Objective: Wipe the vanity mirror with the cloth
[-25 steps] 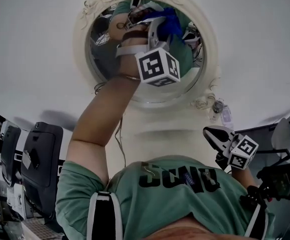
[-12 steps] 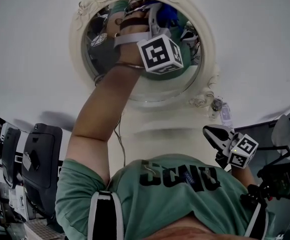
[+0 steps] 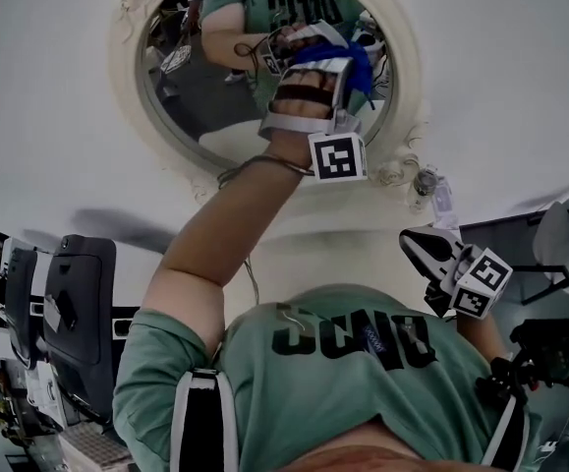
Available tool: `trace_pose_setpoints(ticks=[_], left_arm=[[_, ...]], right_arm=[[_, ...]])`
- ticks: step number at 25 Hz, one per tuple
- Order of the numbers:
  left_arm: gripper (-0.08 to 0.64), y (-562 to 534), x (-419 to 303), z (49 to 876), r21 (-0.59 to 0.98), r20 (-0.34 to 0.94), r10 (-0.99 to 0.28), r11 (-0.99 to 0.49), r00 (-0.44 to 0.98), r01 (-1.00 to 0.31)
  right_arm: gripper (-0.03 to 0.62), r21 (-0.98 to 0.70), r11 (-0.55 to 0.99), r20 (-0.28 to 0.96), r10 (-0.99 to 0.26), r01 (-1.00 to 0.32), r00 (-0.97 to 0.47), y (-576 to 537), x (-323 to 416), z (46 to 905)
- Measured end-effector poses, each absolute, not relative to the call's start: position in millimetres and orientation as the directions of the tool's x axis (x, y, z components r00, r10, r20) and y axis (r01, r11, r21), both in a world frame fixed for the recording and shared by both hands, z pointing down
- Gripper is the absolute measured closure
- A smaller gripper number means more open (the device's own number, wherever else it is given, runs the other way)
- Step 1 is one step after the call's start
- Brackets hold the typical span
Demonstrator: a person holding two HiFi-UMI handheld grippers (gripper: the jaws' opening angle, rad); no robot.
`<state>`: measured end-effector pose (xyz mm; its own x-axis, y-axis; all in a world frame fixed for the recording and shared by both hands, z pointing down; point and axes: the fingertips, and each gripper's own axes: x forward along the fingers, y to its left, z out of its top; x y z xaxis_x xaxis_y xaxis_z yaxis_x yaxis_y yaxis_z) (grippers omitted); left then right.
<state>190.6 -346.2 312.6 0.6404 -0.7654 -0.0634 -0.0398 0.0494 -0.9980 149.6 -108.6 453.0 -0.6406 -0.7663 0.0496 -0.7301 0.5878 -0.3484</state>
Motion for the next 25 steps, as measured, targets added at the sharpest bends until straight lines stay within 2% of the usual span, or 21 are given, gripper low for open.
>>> trace_pose_setpoints(ticks=[6,11,14,22,25], left_arm=[[0.480,-335.6,201.2,468.8,-0.987,0.151,-0.747,-0.077,0.648,0.141],[0.479,-331.7,200.5,557.5,-0.943,0.324,-0.735,-0.198,0.595,0.269],[0.479,-328.7,194.1,568.3,-0.922,0.378,-0.723,-0.237,0.578,0.306],[0.479,-330.4,187.1,578.9,-0.883,0.469,-0.694,-0.374,0.546,0.283],[0.477,-328.4,174.9,550.9,-0.889,0.451,-0.694,-0.407,0.562,0.210]], right_arm=[[0.588,-0.361,0.570,0.063,-0.775,-0.739,-0.629,-104.1,154.1,461.8],[0.588,-0.361,0.564,0.067,-0.778,-0.742,-0.624,-101.6,157.0,465.4],[0.588,-0.373,0.552,0.069,-0.785,-0.746,-0.616,-100.8,158.1,467.5],[0.588,-0.352,0.575,0.056,-0.775,-0.739,-0.629,-105.9,154.4,460.5],[0.588,-0.349,0.580,0.058,-0.771,-0.736,-0.634,-107.1,152.6,460.5]])
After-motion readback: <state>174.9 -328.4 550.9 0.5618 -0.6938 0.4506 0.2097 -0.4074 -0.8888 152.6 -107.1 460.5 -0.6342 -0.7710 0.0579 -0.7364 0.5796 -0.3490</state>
